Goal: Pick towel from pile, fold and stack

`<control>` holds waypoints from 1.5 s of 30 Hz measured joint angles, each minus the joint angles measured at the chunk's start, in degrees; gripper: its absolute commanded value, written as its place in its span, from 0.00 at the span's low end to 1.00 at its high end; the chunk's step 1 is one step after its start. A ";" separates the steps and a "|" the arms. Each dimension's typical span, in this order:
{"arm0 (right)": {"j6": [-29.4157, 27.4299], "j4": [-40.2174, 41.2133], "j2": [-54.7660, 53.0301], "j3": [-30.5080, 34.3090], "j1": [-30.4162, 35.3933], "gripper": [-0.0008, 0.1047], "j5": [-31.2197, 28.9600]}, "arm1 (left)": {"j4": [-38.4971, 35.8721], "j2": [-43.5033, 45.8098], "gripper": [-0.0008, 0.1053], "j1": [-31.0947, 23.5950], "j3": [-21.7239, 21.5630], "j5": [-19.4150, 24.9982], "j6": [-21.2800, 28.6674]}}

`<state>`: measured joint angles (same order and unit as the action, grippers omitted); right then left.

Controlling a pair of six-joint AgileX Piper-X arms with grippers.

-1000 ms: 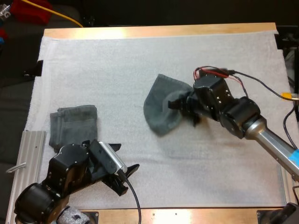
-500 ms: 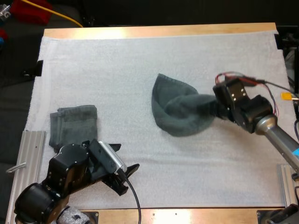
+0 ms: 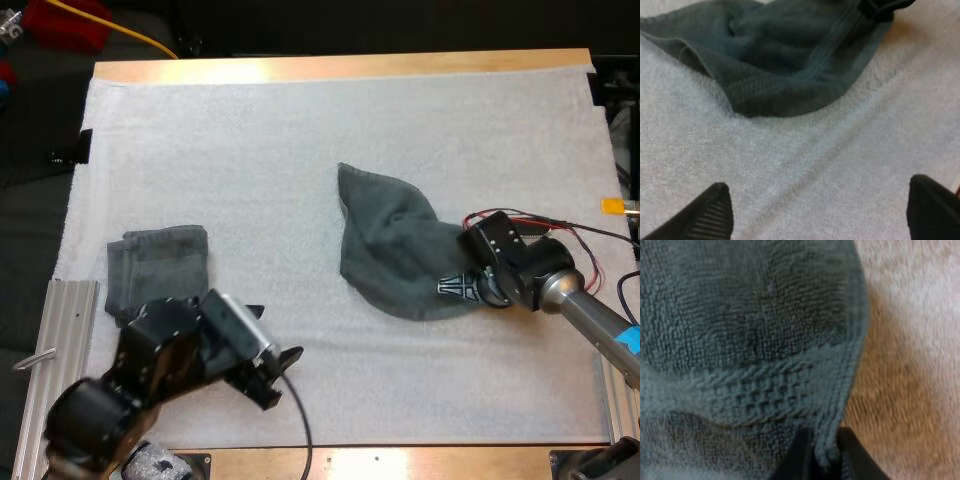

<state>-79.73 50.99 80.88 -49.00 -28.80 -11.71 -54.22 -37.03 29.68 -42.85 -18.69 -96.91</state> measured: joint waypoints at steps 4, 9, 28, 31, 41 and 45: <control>-0.92 2.31 -0.05 0.00 0.00 0.01 -1.84 | 4.26 -5.08 0.66 0.00 0.00 0.00 -0.10; -2.34 3.46 -0.49 0.00 0.00 0.01 -3.12 | 10.23 -12.86 0.66 0.00 0.00 -1.18 -0.26; -2.54 2.87 -0.62 0.00 0.00 0.01 -3.12 | 24.97 -39.09 0.66 0.00 0.00 -3.94 -0.45; -2.54 2.88 -0.62 0.00 0.00 0.01 -3.12 | 27.85 -41.45 0.66 0.00 0.00 -3.94 -0.63; -2.54 1.79 -0.62 0.00 0.00 0.01 -3.12 | 36.76 -48.91 0.66 0.00 0.00 -3.94 -1.85; -2.54 1.67 -0.62 0.00 0.00 0.01 -3.12 | 41.18 -52.11 0.66 0.00 0.00 -6.92 -3.09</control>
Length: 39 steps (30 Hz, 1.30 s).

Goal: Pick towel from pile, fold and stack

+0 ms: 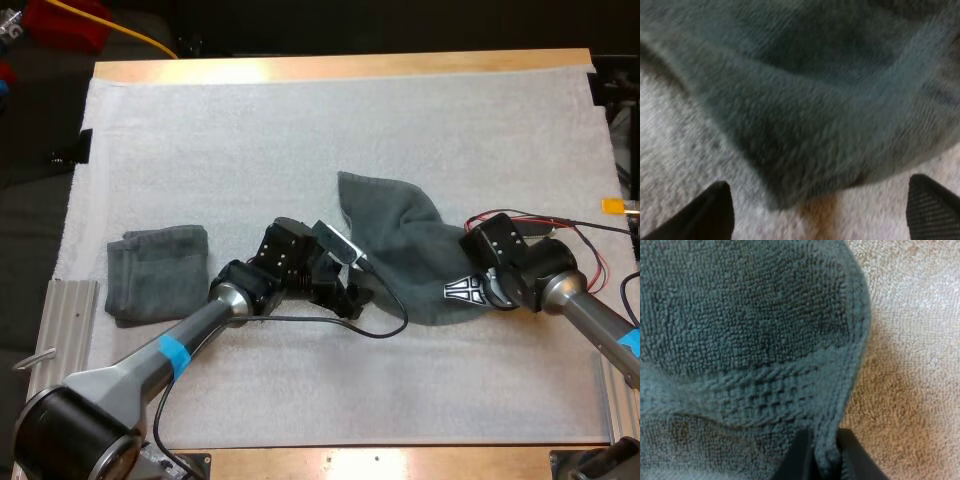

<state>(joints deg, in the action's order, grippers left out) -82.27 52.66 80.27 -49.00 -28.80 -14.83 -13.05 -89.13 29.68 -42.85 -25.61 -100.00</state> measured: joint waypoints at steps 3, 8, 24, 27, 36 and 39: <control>0.00 -0.33 0.00 0.00 0.00 0.01 0.00 | 1.41 -2.52 0.66 0.00 -1.06 -2.02 -1.95; 0.00 -0.91 0.00 0.00 0.00 0.01 0.00 | 1.84 -8.55 0.65 0.00 -3.75 -10.33 -6.20; 0.00 -3.60 0.00 0.00 0.00 0.01 0.19 | -13.19 -8.99 0.65 0.00 -7.05 -25.30 -8.37; 0.00 -3.75 0.00 0.00 0.00 0.01 0.42 | -14.01 -8.99 0.65 0.00 -7.05 -23.07 -8.17; 0.00 -3.75 0.00 0.00 0.00 0.01 0.42 | -16.85 -8.99 0.47 0.00 -7.05 -19.81 -8.03; 0.00 -3.75 0.00 0.00 0.00 0.01 0.42 | -17.00 -8.99 0.36 0.00 -7.05 -18.89 -8.03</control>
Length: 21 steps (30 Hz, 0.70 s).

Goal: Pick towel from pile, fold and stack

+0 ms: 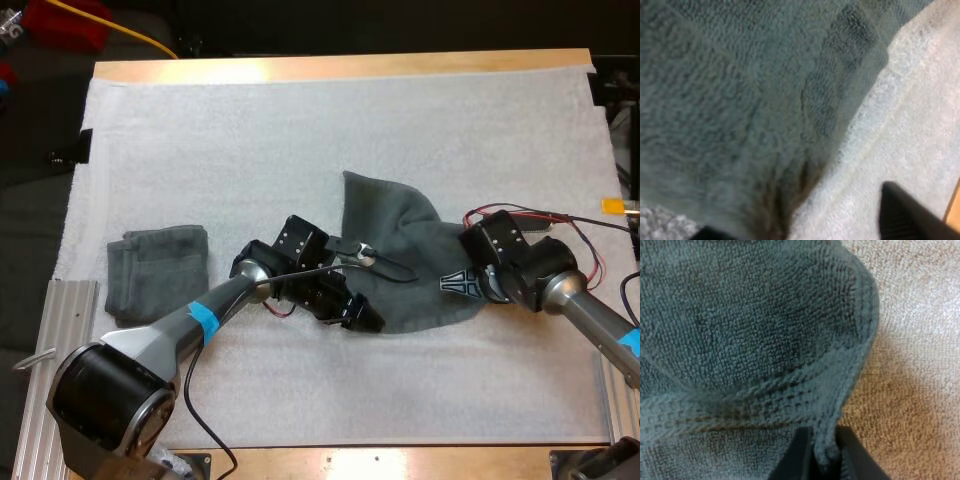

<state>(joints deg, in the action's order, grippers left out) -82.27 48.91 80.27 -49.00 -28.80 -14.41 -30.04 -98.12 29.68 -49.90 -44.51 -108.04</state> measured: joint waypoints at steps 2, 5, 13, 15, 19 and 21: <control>0.00 0.00 0.00 0.00 0.00 0.01 0.00 | -0.20 0.00 0.29 0.00 0.00 1.68 0.00; 0.00 0.00 0.00 0.00 0.00 0.01 1.14 | -1.64 0.00 0.14 0.00 0.00 5.13 0.00; 0.00 -0.08 -0.21 0.00 0.00 0.01 6.27 | -8.06 0.59 0.01 -0.05 -0.14 7.77 3.70; 0.00 -0.08 -0.94 0.00 0.00 0.01 7.03 | -10.47 2.24 0.01 -0.34 -0.14 8.04 5.24; -1.99 -0.06 -4.49 0.00 0.00 0.01 7.49 | -13.93 7.35 0.01 -2.01 -1.19 9.23 6.95; -2.57 0.12 -6.85 -0.25 0.00 0.01 7.49 | -15.84 10.04 0.01 -3.33 -2.35 9.23 7.37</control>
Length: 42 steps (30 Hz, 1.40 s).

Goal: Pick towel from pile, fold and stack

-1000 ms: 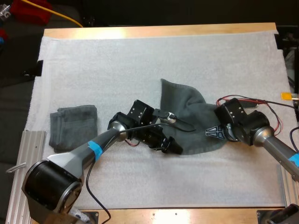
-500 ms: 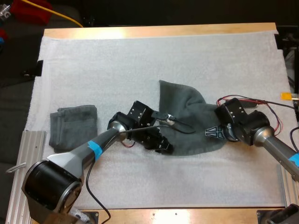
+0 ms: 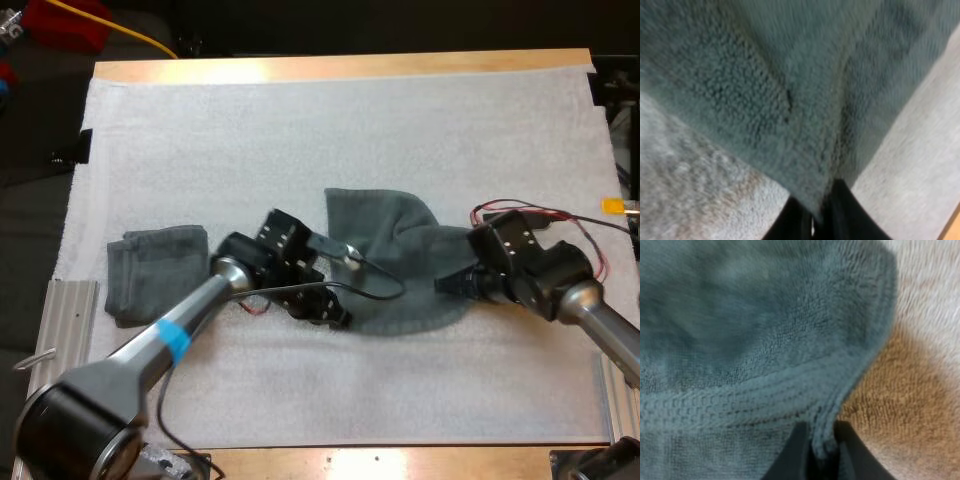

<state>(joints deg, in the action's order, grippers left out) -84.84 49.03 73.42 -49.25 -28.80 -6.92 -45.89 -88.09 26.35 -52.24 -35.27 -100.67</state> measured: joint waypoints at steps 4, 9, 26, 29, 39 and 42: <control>-0.03 -0.01 -4.94 -1.43 -0.04 0.01 3.53 | -6.41 4.73 0.01 -1.79 -2.93 0.13 1.63; -0.03 1.32 -9.72 -4.46 -2.73 0.01 5.37 | -11.85 9.54 0.01 -0.47 -4.88 0.13 2.69; 2.44 24.79 -17.18 -13.40 -15.14 0.01 5.37 | -27.18 22.18 0.01 9.82 -8.00 4.51 2.35; 4.58 27.76 -18.53 -14.37 -18.64 0.01 5.37 | -30.41 23.67 0.01 12.67 -8.00 8.71 1.90; 12.27 35.23 -21.41 -18.29 -28.90 0.01 5.86 | -36.92 30.44 0.01 17.11 -8.00 10.73 -2.18; 12.79 35.28 -21.41 -18.30 -30.74 0.01 6.26 | -37.71 31.23 0.01 17.34 -8.04 10.72 -3.51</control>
<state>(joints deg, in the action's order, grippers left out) -72.05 84.31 52.01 -67.55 -59.54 -0.66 -83.60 -56.86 43.69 -60.28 -24.55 -104.18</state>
